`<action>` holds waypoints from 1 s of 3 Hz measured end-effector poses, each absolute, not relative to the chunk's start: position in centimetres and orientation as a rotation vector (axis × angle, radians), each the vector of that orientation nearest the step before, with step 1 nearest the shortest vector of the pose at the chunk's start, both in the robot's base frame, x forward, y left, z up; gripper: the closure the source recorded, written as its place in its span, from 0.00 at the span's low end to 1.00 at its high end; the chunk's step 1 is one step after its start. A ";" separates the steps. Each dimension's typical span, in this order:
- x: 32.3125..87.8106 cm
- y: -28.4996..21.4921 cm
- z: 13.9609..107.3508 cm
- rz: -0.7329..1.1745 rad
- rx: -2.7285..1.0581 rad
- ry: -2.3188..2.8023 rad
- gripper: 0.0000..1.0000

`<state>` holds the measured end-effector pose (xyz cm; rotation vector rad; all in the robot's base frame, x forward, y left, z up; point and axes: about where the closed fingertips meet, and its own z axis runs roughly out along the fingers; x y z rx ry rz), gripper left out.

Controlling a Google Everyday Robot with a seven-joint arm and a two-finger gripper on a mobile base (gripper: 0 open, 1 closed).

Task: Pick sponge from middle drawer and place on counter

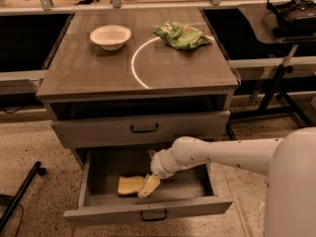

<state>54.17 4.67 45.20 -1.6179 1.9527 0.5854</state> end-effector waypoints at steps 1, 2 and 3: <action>54.5 6.7 43.6 0.580 -1.631 1.927 0.00; 55.0 8.1 42.3 0.575 -1.626 1.917 0.00; 55.6 9.0 41.0 0.564 -1.613 1.914 0.00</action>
Offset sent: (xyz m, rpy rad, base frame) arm 0.0167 0.0484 -0.0436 0.0170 -0.0454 0.0065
